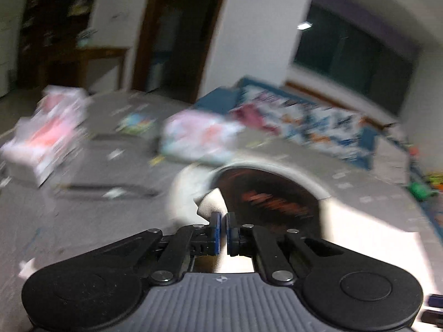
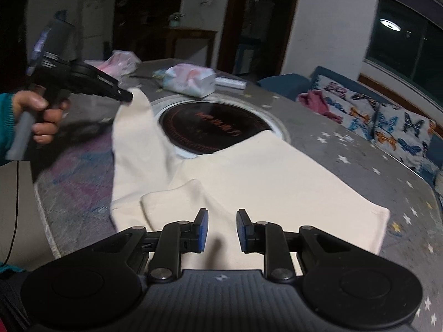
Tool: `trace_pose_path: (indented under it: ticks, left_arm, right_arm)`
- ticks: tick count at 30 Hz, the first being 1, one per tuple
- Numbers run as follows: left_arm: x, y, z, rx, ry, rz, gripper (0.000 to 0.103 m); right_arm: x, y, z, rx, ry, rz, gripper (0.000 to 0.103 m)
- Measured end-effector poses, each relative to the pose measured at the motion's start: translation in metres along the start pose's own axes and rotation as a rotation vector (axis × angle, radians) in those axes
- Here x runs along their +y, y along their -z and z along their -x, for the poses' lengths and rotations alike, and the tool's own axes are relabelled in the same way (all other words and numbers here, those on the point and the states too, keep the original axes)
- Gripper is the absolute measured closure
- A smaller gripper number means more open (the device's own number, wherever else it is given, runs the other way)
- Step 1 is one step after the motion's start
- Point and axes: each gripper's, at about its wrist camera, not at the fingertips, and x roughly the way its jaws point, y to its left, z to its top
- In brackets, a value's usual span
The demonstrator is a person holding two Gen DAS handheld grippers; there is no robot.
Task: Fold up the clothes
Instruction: 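Grasp the other sweatshirt sleeve cuff with the left gripper and lift it, then fold the held sleeve across the body with the left gripper and open it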
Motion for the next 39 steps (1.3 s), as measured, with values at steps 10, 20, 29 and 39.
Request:
trace_pose_path:
  ticks: [10,20,29,39]
  left_arm:
    - [-0.122,-0.004,0.059,-0.042,0.447,-0.139,0.099]
    - [-0.192,0.055,0.047,0.138,0.647,-0.271,0.095]
    - [-0.166,0.084,0.037,0.187,0.555,-0.364,0.064]
    - [-0.089,0.078,0.025,0.198,0.368,-0.385,0.054]
  right_arm:
    - [-0.042,0.021,0.028,-0.043,0.113,-0.214,0.081]
    - [-0.081,0.052,0.051,-0.032,0.224,-0.390,0.081]
    - [-0.090,0.071,0.063,0.001,0.212,-0.465,0.081]
    - [-0.070,0.071,0.035,0.079,0.105,-0.457,0.081]
